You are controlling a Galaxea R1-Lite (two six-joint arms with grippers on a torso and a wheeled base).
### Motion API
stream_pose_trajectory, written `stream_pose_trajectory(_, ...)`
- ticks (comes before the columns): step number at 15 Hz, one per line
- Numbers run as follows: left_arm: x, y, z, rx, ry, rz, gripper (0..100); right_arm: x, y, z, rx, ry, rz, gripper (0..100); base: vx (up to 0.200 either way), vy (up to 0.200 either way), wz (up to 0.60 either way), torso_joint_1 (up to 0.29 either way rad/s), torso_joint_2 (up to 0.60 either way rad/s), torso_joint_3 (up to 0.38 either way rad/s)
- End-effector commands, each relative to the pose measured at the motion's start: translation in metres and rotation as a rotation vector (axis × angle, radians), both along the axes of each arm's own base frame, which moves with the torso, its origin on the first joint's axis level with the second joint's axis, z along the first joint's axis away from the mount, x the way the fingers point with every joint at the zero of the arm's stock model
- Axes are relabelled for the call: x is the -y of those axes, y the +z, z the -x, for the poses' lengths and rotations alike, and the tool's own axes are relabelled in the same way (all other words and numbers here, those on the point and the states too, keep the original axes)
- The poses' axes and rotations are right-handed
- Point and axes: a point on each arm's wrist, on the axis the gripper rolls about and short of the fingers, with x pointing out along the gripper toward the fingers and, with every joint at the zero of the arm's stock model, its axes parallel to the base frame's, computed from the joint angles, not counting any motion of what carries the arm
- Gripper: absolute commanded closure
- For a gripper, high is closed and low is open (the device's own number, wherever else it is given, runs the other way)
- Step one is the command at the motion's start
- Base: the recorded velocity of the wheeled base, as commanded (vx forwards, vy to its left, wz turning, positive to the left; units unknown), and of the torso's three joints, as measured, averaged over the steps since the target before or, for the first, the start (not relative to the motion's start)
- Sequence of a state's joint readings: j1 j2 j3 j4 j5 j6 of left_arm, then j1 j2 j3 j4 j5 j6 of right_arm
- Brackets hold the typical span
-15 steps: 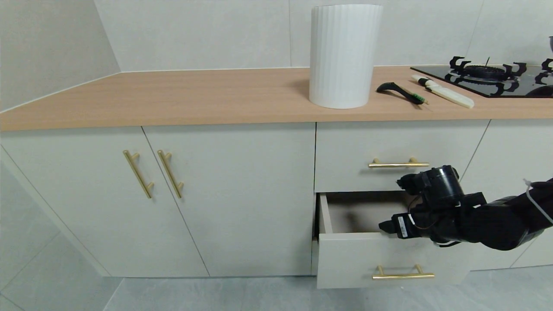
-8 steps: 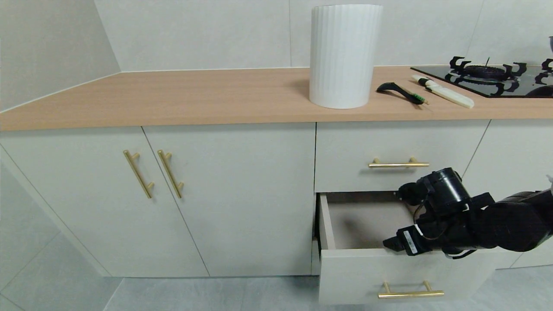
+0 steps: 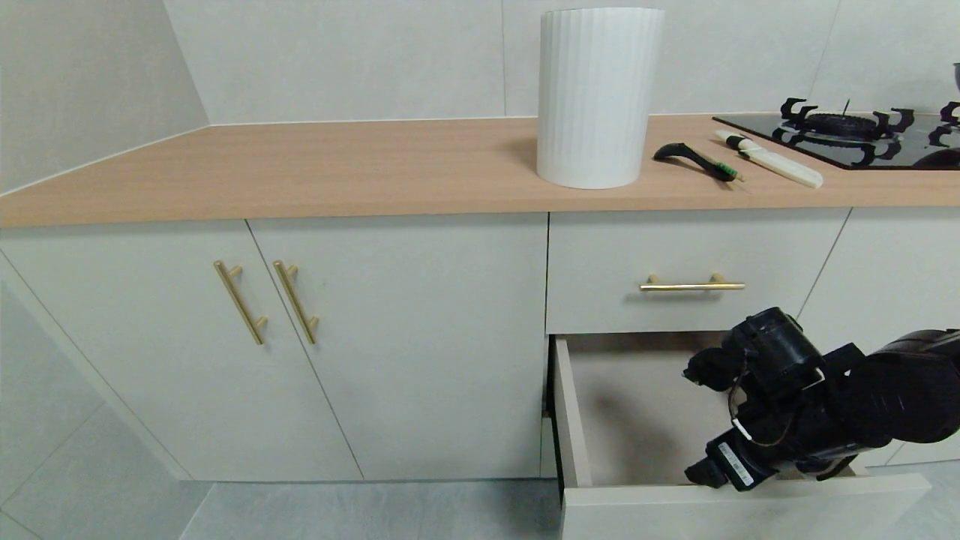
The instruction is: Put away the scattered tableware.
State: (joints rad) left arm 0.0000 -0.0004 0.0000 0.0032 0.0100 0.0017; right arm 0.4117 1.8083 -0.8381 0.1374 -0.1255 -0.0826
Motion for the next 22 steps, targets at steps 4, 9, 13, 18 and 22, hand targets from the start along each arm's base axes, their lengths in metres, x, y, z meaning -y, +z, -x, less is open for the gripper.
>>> stream_pose_trajectory(4, 0.0, 0.0, 0.0, 0.0, 0.001, 0.0, 0, -0.006, 0.0, 0.018, -0.097, 0.078, 0.059, 0, 0.0, 0.0, 0.0, 0.0, 0.0, 0.0)
stream_pose_trajectory(9, 0.0, 0.0, 0.0, 0.0, 0.001, 0.0, 0, -0.015, -0.001, 0.036, -0.196, 0.147, 0.117, 0, 0.0, 0.0, 0.0, 0.0, 0.0, 0.0)
stream_pose_trajectory(13, 0.0, 0.0, 0.0, 0.0, 0.001, 0.0, 0, -0.017, -0.002, 0.044, -0.25, 0.181, 0.156, 0, 0.0, 0.0, 0.0, 0.0, 0.0, 0.0)
stream_pose_trajectory(18, 0.0, 0.0, 0.0, 0.0, 0.001, 0.0, 0, -0.02, 0.024, 0.032, -0.14, 0.08, 0.061, 0, 0.0, 0.0, 0.0, 0.0, 0.0, 0.0)
stream_pose_trajectory(22, 0.0, 0.0, 0.0, 0.0, 0.001, 0.0, 0, -0.01, 0.075, 0.015, 0.039, -0.16, -0.151, 0, 0.0, 0.0, 0.0, 0.0, 0.0, 0.0)
